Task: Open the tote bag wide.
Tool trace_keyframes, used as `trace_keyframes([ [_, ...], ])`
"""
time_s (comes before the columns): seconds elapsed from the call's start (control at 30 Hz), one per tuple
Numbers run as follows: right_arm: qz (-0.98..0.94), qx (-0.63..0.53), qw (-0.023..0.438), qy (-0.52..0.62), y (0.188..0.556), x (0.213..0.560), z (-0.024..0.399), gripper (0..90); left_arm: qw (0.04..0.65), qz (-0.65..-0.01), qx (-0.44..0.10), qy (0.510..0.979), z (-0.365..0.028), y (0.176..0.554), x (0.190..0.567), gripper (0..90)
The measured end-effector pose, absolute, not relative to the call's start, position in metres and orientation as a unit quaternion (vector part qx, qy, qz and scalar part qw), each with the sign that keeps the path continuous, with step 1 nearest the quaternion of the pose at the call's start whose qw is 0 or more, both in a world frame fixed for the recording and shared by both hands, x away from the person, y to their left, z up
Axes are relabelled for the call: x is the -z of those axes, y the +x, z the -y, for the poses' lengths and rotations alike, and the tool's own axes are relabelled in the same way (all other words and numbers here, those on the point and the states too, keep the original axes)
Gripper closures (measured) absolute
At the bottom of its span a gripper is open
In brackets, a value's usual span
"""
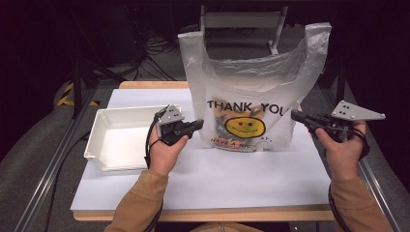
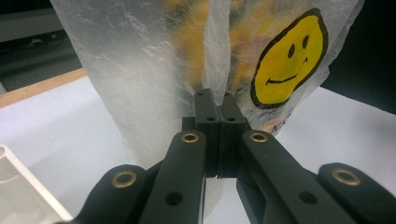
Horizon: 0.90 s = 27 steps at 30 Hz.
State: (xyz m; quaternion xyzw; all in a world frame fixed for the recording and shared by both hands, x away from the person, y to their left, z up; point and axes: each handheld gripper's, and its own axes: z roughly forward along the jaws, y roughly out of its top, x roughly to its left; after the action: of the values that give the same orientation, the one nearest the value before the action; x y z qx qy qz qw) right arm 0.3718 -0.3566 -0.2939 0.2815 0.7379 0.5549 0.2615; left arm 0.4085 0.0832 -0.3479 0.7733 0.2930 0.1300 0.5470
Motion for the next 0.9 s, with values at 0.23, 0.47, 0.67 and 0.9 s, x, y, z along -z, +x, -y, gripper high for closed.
trace_keyframes([
  [0.23,-0.747,-0.548,0.247,0.283,0.367,0.305,0.367,90.0,0.53,-0.295,-0.124,0.786,-0.086,0.409,0.353,90.0],
  [0.47,-0.765,-0.529,0.228,0.287,0.369,0.322,0.367,90.0,0.511,-0.305,-0.121,0.794,-0.084,0.412,0.361,90.0],
  [0.67,-0.776,-0.515,0.216,0.294,0.373,0.332,0.364,90.0,0.49,-0.319,-0.12,0.802,-0.083,0.413,0.367,90.0],
  [0.9,-0.792,-0.493,0.198,0.3,0.377,0.35,0.36,90.0,0.456,-0.338,-0.119,0.815,-0.079,0.411,0.376,90.0],
])
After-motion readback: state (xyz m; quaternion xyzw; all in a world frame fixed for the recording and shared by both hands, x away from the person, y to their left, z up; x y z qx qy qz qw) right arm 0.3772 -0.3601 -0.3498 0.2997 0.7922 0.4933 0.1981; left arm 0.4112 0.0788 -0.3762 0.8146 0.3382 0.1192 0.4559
